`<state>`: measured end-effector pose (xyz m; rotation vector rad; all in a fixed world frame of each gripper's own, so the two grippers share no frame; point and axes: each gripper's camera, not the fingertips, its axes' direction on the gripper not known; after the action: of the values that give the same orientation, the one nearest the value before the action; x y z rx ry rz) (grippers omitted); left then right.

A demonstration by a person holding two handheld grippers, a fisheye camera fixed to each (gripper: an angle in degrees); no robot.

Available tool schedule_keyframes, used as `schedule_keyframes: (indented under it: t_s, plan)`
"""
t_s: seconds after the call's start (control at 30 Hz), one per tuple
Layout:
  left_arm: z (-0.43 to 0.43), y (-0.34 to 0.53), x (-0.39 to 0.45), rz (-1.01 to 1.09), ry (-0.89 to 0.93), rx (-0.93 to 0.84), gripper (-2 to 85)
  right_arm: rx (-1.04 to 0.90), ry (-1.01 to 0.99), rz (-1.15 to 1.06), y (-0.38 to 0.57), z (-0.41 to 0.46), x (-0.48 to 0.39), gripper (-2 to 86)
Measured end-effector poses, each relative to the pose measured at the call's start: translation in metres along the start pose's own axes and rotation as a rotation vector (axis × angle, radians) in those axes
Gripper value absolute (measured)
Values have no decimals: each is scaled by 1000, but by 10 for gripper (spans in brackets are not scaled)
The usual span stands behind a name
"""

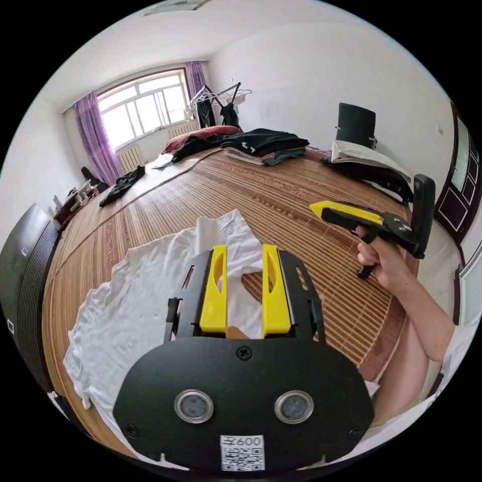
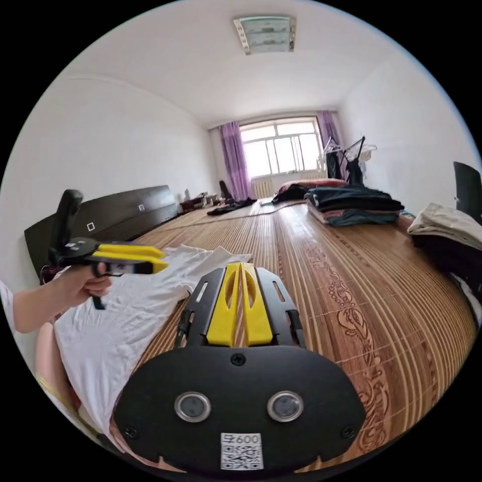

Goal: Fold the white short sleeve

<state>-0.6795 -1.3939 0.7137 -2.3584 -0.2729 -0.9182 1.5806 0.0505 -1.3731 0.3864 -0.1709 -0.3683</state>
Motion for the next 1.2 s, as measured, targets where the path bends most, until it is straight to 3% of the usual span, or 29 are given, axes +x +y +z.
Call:
schedule_keyframes:
  t_s: [0.13,0.3,0.37,0.47,0.57,0.97,1.2]
  plan:
    - [105,-96,-7,66,115,-213,69,-65,-76,5,-32,-1,7,-8]
    - [198,-150,-45,-199,146,-379,69,-152,-111,3,-68,-3,0,-8]
    - [206,-161,-54,-284,130,-342,55,-155,-127,54,-80,-8,-5,-9]
    - [204,-167,-28,-158,-29,-314,34,-184,-157,108,-94,-10,-11,-9]
    - [199,-168,-18,-163,-59,-279,26,-221,-167,147,-108,-12,-19,-9]
    - [183,-161,-66,-363,228,-172,19,-237,-205,303,-155,-44,-31,-9]
    - [173,-168,-63,-369,233,-157,19,-272,-172,214,-181,-57,-67,-8]
